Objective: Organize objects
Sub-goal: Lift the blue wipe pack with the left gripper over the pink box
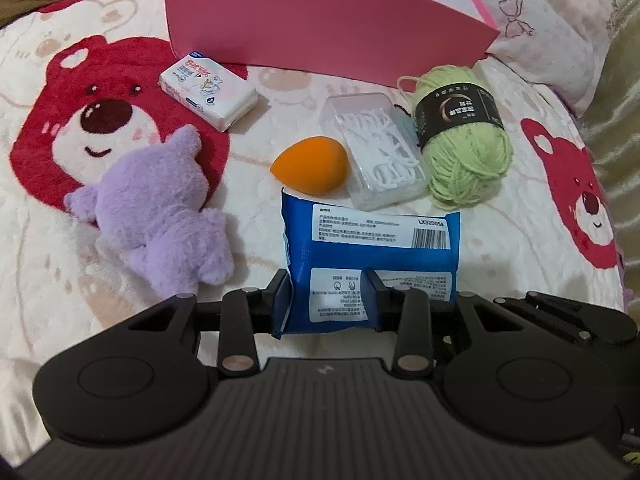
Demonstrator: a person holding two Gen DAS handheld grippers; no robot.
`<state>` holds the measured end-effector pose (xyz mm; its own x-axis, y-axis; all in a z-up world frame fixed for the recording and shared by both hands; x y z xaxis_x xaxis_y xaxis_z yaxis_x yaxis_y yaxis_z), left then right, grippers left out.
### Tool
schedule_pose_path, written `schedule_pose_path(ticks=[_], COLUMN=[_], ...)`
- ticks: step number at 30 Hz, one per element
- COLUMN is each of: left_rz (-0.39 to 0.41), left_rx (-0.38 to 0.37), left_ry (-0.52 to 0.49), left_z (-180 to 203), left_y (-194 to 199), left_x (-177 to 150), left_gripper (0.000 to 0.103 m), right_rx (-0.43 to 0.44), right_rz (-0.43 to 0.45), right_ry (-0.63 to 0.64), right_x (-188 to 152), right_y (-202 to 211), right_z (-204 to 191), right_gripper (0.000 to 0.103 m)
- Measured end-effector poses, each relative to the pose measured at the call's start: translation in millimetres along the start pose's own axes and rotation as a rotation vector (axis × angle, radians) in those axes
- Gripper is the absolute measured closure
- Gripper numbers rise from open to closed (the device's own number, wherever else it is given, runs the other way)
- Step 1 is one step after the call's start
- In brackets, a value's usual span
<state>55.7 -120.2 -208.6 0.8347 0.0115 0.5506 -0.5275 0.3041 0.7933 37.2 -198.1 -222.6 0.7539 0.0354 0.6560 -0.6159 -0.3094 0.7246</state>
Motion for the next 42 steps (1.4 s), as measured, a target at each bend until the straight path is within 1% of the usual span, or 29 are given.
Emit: schedule_pose_path(ticks=[5,10,12,19,23,27,32,35,39,42], left_rz=[-0.008,0.043,0.064,0.102,0.129,0.16,0.23,0.254,0.266,0.257], left_rx=[0.004,0.016,0.018,-0.006,0.007,0.025,0.012,-0.003,-0.004,-0.013], left_ry=[-0.037,-0.081,-0.078,-0.028,-0.036,-0.042,-0.055,-0.049,-0.058,-0.048], left_z=[3.9,12.0,13.2,10.5,12.2,15.2,19.8,20.4,20.4,18.6], left_y=[19.3,41.7,51.1,78.5,94.9,109.1,128.3,138.7,147.8,150.7], left_x=[-6.7,3.9,9.3,20.4,29.4,42.3,63.8,77.9,97.1,111.9], left_gripper=[0.066,0.066,0.066,0.065,0.065,0.065,0.065,0.065,0.065,0.065], right_rx=[0.032,0.04,0.043,0.049,0.071,0.088,0.099,0.107,0.108,0.119], right_rz=[-0.038,-0.018,-0.001,0.036,0.043,0.069,0.109,0.147,0.183,0.199], right_ry=[0.023,0.043,0.052,0.102,0.1,0.143,0.162,0.178,0.193,0.199], right_x=[-3.1,4.5,10.9,32.3,42.5,52.3,74.0,92.3,112.4,125.9], right_y=[14.7,27.9,33.2,53.5,61.2,71.8,82.6,92.0,99.4,102.3], right_z=[-10.2,-16.9,-20.3,-34.2,-41.9,-50.3,-51.5,-54.2,-57.6,-60.1], right_gripper=[0.062,0.056,0.055,0.053,0.053,0.05,0.049,0.049,0.051,0.052])
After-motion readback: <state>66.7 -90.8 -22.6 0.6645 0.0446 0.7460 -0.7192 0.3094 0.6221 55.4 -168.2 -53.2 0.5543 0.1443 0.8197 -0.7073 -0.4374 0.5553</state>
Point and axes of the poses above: each gripper's, at about its wrist camera, not at the fingertips, and y roughly against the way its jaws point, z to its right, x to its top, the point moved 10 cm from there along -y, roughly the way its jaws point, and after that the axes turned 7 degrees about z, right-handed, at the moved point
